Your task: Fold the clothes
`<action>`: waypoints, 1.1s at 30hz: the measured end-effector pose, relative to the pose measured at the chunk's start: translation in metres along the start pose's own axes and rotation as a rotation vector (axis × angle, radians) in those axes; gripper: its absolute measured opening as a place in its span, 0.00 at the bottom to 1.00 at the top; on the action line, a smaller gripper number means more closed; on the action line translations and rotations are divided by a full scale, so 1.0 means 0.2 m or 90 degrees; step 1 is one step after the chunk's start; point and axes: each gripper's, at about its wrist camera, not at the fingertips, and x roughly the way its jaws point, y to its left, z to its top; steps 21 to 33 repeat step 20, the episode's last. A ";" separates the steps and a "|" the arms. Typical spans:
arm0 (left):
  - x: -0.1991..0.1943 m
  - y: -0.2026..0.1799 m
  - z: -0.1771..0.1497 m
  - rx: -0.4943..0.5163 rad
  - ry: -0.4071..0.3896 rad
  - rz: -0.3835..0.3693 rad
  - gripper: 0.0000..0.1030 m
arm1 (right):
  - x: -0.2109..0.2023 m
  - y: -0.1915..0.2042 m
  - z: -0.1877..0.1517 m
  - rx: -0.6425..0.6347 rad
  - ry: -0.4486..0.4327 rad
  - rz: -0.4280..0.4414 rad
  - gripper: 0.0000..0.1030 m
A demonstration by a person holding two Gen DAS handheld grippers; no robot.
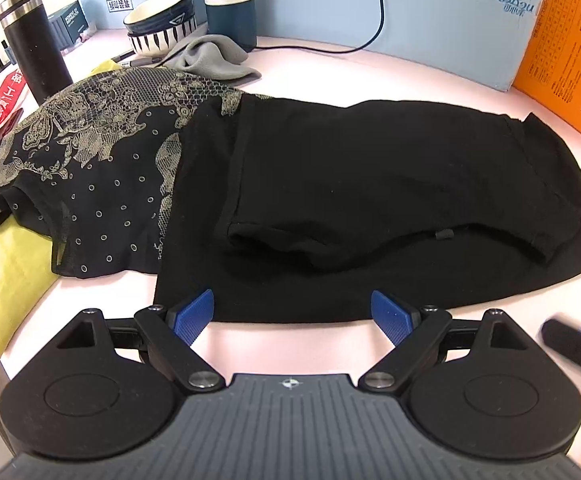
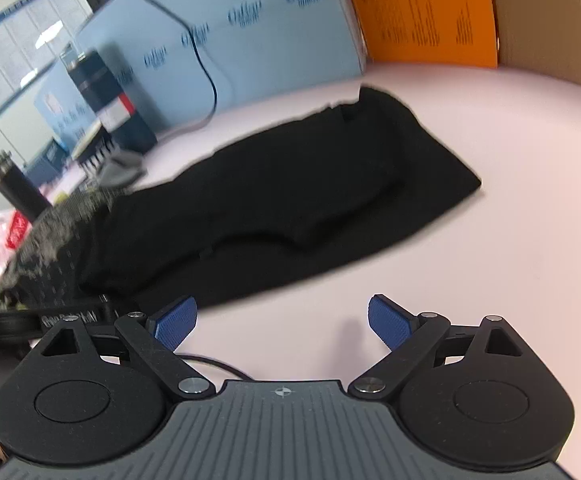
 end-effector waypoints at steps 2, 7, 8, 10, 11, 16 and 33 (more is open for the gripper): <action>0.01 0.01 0.00 -0.005 0.012 -0.005 0.82 | -0.02 -0.01 0.02 0.008 -0.030 0.019 0.91; 0.04 0.03 0.01 -0.012 0.035 -0.013 0.82 | -0.03 -0.05 0.07 0.043 -0.091 0.052 0.92; 0.05 0.03 0.01 -0.012 0.039 -0.012 0.83 | -0.02 -0.06 0.09 0.047 -0.102 0.062 0.92; 0.05 0.04 0.01 -0.009 0.044 -0.015 0.84 | 0.00 -0.07 0.14 0.046 -0.131 0.098 0.92; 0.05 0.04 0.01 -0.007 0.046 -0.016 0.84 | 0.02 -0.07 0.17 0.042 -0.146 0.120 0.93; 0.04 0.06 -0.01 -0.004 0.049 -0.025 0.93 | 0.19 -0.17 0.39 0.033 -0.238 0.239 1.00; 0.04 0.10 -0.06 -0.004 0.058 -0.043 0.98 | 0.43 -0.21 0.52 0.072 -0.160 0.258 1.00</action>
